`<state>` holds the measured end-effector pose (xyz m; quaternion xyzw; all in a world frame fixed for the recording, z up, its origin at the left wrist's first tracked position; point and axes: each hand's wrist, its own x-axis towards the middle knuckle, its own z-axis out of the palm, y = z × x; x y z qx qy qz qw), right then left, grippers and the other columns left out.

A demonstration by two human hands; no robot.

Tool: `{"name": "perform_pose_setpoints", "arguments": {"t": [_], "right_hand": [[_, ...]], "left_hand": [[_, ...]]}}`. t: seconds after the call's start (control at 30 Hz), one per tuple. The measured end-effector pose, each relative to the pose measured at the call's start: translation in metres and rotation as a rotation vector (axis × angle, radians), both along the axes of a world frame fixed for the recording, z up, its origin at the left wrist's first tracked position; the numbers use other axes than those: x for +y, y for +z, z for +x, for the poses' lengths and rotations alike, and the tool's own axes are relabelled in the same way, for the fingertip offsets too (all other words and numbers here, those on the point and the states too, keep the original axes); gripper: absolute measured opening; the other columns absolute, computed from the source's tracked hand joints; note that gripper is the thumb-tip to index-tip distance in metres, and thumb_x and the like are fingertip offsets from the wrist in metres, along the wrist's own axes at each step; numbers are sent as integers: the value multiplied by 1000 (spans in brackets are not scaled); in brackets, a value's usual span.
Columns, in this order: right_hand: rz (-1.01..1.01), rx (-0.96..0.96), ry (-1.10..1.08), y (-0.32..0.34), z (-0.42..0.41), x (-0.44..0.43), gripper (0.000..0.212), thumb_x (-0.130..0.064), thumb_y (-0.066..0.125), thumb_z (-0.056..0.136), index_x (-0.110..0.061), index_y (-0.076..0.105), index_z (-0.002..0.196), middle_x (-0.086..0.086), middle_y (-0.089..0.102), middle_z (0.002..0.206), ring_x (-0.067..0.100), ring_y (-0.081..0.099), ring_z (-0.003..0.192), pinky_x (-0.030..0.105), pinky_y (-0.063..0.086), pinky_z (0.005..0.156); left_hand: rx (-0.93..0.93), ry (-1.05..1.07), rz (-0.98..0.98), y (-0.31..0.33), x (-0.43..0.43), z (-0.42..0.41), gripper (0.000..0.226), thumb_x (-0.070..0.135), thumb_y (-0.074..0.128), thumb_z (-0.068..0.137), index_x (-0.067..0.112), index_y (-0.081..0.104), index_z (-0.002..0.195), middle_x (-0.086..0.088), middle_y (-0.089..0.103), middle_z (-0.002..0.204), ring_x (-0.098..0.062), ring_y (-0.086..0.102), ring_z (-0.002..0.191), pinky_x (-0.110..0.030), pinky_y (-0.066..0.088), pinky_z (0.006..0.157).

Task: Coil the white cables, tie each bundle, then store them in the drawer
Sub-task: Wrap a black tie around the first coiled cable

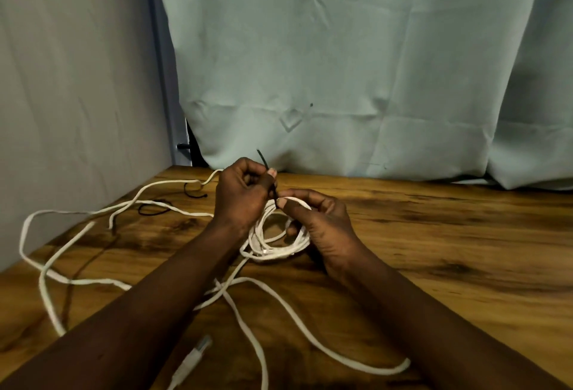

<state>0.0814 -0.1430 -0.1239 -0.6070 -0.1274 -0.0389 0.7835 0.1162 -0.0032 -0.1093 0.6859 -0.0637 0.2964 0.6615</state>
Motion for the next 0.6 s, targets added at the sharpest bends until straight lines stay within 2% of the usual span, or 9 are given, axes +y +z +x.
{"name": "perform_pose_setpoints", "arguments": {"t": [0.07, 0.13, 0.2, 0.27, 0.37, 0.43, 0.5, 0.57, 0.6], "right_hand": [[-46, -62, -10, -2, 0, -5, 11, -4, 78, 86, -11, 80, 94, 14, 79, 91, 20, 70, 70, 33, 60, 68], [-68, -104, -22, -3, 1, -10, 13, -1, 76, 87, -9, 79, 96, 14, 79, 95, 23, 74, 83, 38, 60, 82], [-127, -178, -33, -2, 3, -13, 16, 3, 76, 86, -8, 78, 98, 9, 80, 96, 17, 75, 87, 31, 59, 81], [-277, -295, -79, -1, 3, -15, 20, 1, 76, 86, -12, 78, 101, 1, 80, 97, 11, 75, 90, 26, 58, 81], [-472, -415, -186, -4, 4, -18, 22, -11, 77, 88, -21, 79, 108, -10, 79, 103, 5, 74, 96, 32, 59, 88], [-536, -462, -244, -4, 2, -19, 22, -15, 75, 90, -24, 80, 110, -14, 79, 104, 0, 72, 96, 35, 59, 89], [-566, -490, -284, -3, 2, -19, 21, -18, 72, 91, -28, 79, 109, -16, 78, 102, 0, 72, 95, 37, 59, 87], [-531, -464, -310, -5, 4, -20, 19, -19, 72, 90, -29, 78, 105, -16, 78, 99, 2, 72, 93, 39, 59, 85], [-500, -438, -324, -6, 6, -21, 18, -19, 73, 90, -29, 78, 104, -14, 77, 99, 4, 72, 92, 41, 59, 85]], "left_hand": [[48, -77, -72, 3, 0, -5, 16, 7, 76, 89, 13, 63, 96, -10, 69, 68, -16, 66, 58, -30, 54, 59], [86, -103, -81, 4, 1, -6, 26, 7, 78, 87, 17, 62, 105, -12, 71, 71, -16, 67, 58, -29, 55, 56], [99, -104, -10, 3, 3, -2, 17, 9, 80, 85, 17, 70, 96, -10, 72, 70, -16, 67, 58, -31, 54, 60], [128, -90, 67, 0, 6, 2, 6, 14, 82, 84, 17, 76, 82, -7, 75, 69, -17, 68, 61, -35, 55, 66], [211, -160, 146, -2, 8, -1, 21, 24, 75, 91, 15, 77, 72, -7, 75, 68, -17, 67, 60, -33, 53, 66], [289, -298, 147, 0, 5, -8, 35, 28, 64, 100, 7, 76, 74, -12, 69, 65, -17, 60, 51, -27, 48, 57], [354, -407, 116, 1, 4, -12, 51, 34, 55, 104, -10, 70, 84, -21, 63, 67, -21, 56, 48, -24, 46, 50], [393, -483, 78, 1, 5, -12, 55, 35, 55, 104, -17, 66, 92, -25, 61, 75, -24, 57, 53, -27, 47, 53], [407, -517, 56, 2, 6, -13, 48, 31, 58, 102, -15, 68, 95, -27, 62, 79, -26, 59, 59, -29, 48, 57]]}}
